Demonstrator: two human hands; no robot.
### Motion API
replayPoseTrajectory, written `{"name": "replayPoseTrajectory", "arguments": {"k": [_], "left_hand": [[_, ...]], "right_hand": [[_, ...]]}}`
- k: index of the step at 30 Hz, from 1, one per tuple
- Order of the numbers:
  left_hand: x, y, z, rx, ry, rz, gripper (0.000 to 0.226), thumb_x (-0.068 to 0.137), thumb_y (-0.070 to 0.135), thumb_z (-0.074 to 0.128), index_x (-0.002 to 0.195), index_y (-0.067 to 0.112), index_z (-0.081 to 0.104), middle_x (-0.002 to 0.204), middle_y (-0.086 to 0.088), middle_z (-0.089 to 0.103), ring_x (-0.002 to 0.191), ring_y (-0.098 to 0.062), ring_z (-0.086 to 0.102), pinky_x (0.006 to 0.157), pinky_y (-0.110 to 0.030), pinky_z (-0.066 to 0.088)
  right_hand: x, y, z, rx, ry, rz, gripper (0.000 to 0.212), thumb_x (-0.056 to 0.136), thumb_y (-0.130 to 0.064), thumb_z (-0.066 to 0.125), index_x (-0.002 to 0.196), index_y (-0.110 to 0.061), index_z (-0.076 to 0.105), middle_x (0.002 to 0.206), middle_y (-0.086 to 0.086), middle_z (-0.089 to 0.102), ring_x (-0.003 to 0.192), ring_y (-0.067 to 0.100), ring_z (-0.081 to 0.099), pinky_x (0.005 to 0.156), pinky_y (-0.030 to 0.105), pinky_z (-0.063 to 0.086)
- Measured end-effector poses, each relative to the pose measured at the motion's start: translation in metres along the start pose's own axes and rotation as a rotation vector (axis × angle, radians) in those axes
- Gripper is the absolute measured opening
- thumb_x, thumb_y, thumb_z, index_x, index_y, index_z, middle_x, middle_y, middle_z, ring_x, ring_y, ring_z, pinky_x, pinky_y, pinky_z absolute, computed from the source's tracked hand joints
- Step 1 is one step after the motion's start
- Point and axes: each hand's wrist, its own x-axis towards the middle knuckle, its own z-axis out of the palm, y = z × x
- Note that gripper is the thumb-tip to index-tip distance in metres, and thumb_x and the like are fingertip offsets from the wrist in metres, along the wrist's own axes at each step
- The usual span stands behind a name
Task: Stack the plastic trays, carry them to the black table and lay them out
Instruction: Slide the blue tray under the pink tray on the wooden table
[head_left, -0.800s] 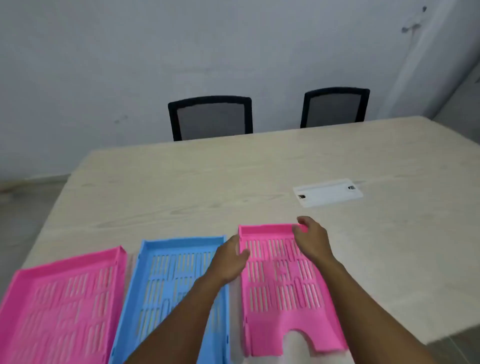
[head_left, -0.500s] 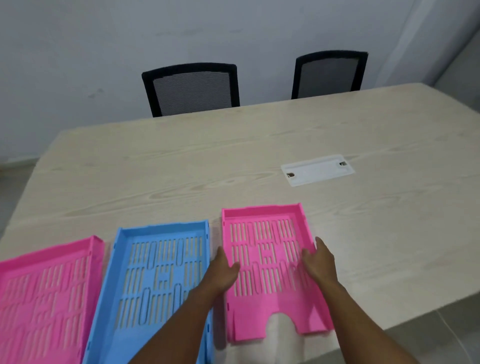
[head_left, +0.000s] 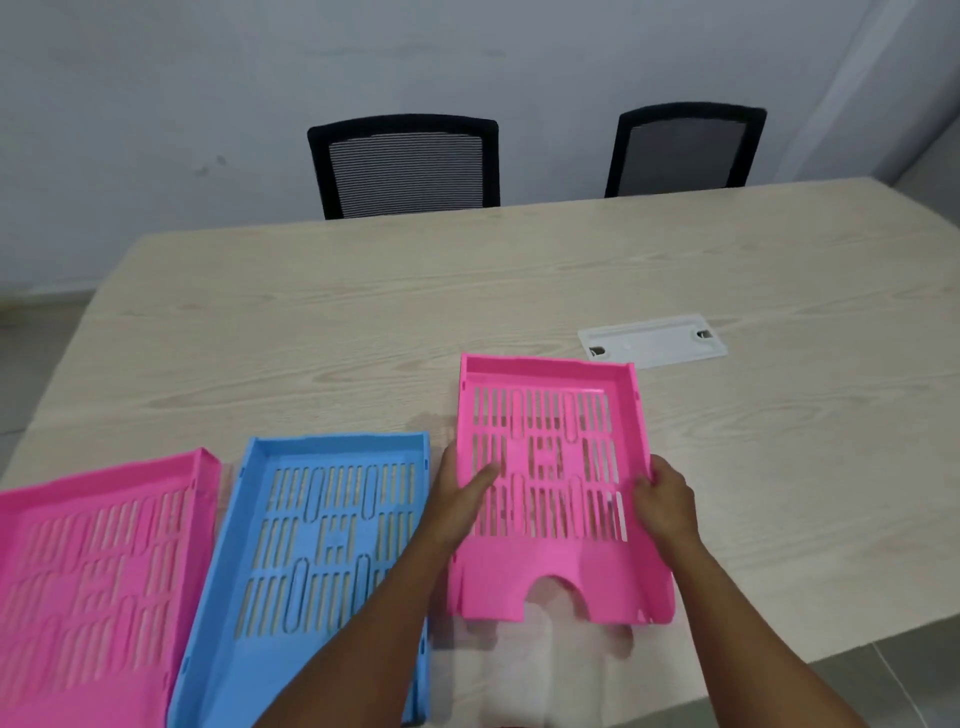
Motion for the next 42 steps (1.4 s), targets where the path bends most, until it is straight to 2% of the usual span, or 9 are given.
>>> {"name": "replayPoseTrajectory", "arguments": {"k": [2, 7, 11, 16, 23, 27, 31, 37, 42], "left_hand": [[0.0, 0.014, -0.021, -0.038, 0.063, 0.042, 0.082, 0.085, 0.051, 0.064, 0.154, 0.025, 0.027, 0.159, 0.002, 0.035, 0.143, -0.015, 0.034, 0.118, -0.039, 0.027], [-0.022, 0.024, -0.117, 0.0, 0.173, 0.153, 0.055, 0.086, 0.041, 0.066, 0.136, 0.026, 0.052, 0.125, 0.011, 0.065, 0.122, -0.012, 0.057, 0.098, -0.025, 0.041], [-0.055, -0.01, -0.204, 0.059, 0.271, 0.045, 0.066, 0.091, 0.035, 0.066, 0.15, 0.02, 0.039, 0.153, -0.004, 0.046, 0.14, -0.02, 0.042, 0.118, -0.041, 0.03], [-0.095, -0.061, -0.257, 0.084, 0.304, -0.046, 0.079, 0.088, 0.044, 0.067, 0.154, 0.026, 0.027, 0.161, -0.004, 0.032, 0.144, -0.023, 0.034, 0.117, -0.044, 0.027], [-0.107, -0.085, -0.249, 0.109, 0.28, -0.09, 0.081, 0.09, 0.05, 0.061, 0.156, 0.03, 0.018, 0.165, -0.005, 0.02, 0.148, -0.03, 0.026, 0.114, -0.054, 0.027], [-0.101, -0.08, -0.237, 0.166, 0.274, -0.078, 0.083, 0.091, 0.05, 0.06, 0.156, 0.028, 0.015, 0.166, -0.006, 0.018, 0.147, -0.032, 0.027, 0.113, -0.055, 0.029], [-0.093, -0.077, -0.226, 0.189, 0.268, -0.094, 0.084, 0.09, 0.051, 0.06, 0.157, 0.023, 0.015, 0.165, -0.008, 0.02, 0.147, -0.031, 0.028, 0.114, -0.051, 0.029], [-0.083, -0.067, -0.218, 0.212, 0.348, -0.099, 0.083, 0.09, 0.052, 0.06, 0.156, 0.023, 0.02, 0.162, -0.011, 0.028, 0.144, -0.034, 0.034, 0.112, -0.055, 0.032], [-0.076, -0.065, -0.219, 0.236, 0.375, -0.117, 0.077, 0.093, 0.042, 0.061, 0.155, 0.019, 0.022, 0.162, -0.012, 0.029, 0.144, -0.035, 0.034, 0.113, -0.052, 0.032]], "right_hand": [[-0.007, -0.027, 0.002, 0.039, -0.003, -0.012, 0.025, 0.096, -0.005, 0.045, 0.104, -0.008, 0.069, 0.087, 0.008, 0.069, 0.08, 0.029, 0.065, 0.063, 0.031, 0.046], [-0.057, -0.085, 0.045, 0.145, -0.138, -0.072, 0.026, 0.096, -0.009, 0.044, 0.101, -0.016, 0.069, 0.093, 0.002, 0.075, 0.081, 0.019, 0.07, 0.067, 0.033, 0.056], [-0.116, -0.103, 0.111, 0.172, -0.249, -0.126, 0.031, 0.095, -0.001, 0.041, 0.108, -0.011, 0.068, 0.097, 0.004, 0.073, 0.087, 0.022, 0.069, 0.071, 0.03, 0.053], [-0.175, -0.095, 0.169, 0.092, -0.305, -0.144, 0.031, 0.093, 0.005, 0.039, 0.11, -0.003, 0.063, 0.102, 0.014, 0.071, 0.092, 0.031, 0.067, 0.084, 0.042, 0.056], [-0.185, -0.087, 0.177, 0.032, -0.247, -0.116, 0.023, 0.092, 0.008, 0.039, 0.102, 0.001, 0.059, 0.092, 0.017, 0.069, 0.084, 0.036, 0.067, 0.075, 0.046, 0.057], [-0.165, -0.093, 0.168, -0.007, -0.254, -0.137, 0.03, 0.092, 0.008, 0.039, 0.109, 0.0, 0.063, 0.101, 0.018, 0.072, 0.085, 0.032, 0.066, 0.071, 0.033, 0.051], [-0.141, -0.102, 0.157, -0.045, -0.276, -0.168, 0.034, 0.092, 0.008, 0.038, 0.112, 0.001, 0.064, 0.104, 0.017, 0.072, 0.089, 0.031, 0.065, 0.075, 0.032, 0.049], [-0.126, -0.105, 0.154, -0.026, -0.309, -0.18, 0.037, 0.092, 0.007, 0.037, 0.113, -0.008, 0.063, 0.095, 0.002, 0.068, 0.079, 0.012, 0.065, 0.061, 0.017, 0.045], [-0.125, -0.102, 0.161, -0.047, -0.303, -0.18, 0.034, 0.093, 0.007, 0.037, 0.113, -0.002, 0.062, 0.102, 0.014, 0.071, 0.091, 0.031, 0.067, 0.078, 0.034, 0.054]]}}
